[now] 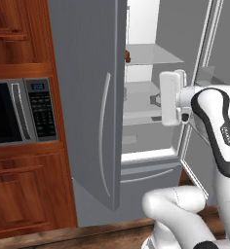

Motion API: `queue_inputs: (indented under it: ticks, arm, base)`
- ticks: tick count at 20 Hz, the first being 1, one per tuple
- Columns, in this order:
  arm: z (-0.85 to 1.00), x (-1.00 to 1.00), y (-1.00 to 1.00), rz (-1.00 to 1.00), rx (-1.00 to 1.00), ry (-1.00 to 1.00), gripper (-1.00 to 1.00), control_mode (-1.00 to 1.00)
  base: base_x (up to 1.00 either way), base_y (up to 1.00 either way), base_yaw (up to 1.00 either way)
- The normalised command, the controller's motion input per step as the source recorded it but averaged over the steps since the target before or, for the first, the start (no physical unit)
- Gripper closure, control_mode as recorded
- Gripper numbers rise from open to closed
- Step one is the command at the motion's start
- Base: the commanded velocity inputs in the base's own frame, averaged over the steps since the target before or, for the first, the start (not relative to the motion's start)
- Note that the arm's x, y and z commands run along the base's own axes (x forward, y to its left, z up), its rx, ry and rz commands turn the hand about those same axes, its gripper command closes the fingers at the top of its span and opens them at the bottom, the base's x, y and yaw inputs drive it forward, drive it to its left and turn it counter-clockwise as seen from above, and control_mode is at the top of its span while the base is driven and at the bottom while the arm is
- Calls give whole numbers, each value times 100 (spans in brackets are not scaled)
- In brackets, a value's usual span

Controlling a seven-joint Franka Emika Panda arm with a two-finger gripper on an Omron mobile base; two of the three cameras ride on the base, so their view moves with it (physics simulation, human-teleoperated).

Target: Gather the lime and garlic from the fridge and place them on a tray on the dining counter. Then gather the chicken drumsticks from the fridge and place them on the other tray.

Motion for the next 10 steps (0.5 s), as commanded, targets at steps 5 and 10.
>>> queue_inputs:
  ticks: [5,10]
  arm:
    - [-12,79,-1,8,12,0,100,-100]
    - [-33,80,-4,13,16,0,100,-100]
  base:
    - [0,0,0]
    - [0,0,0]
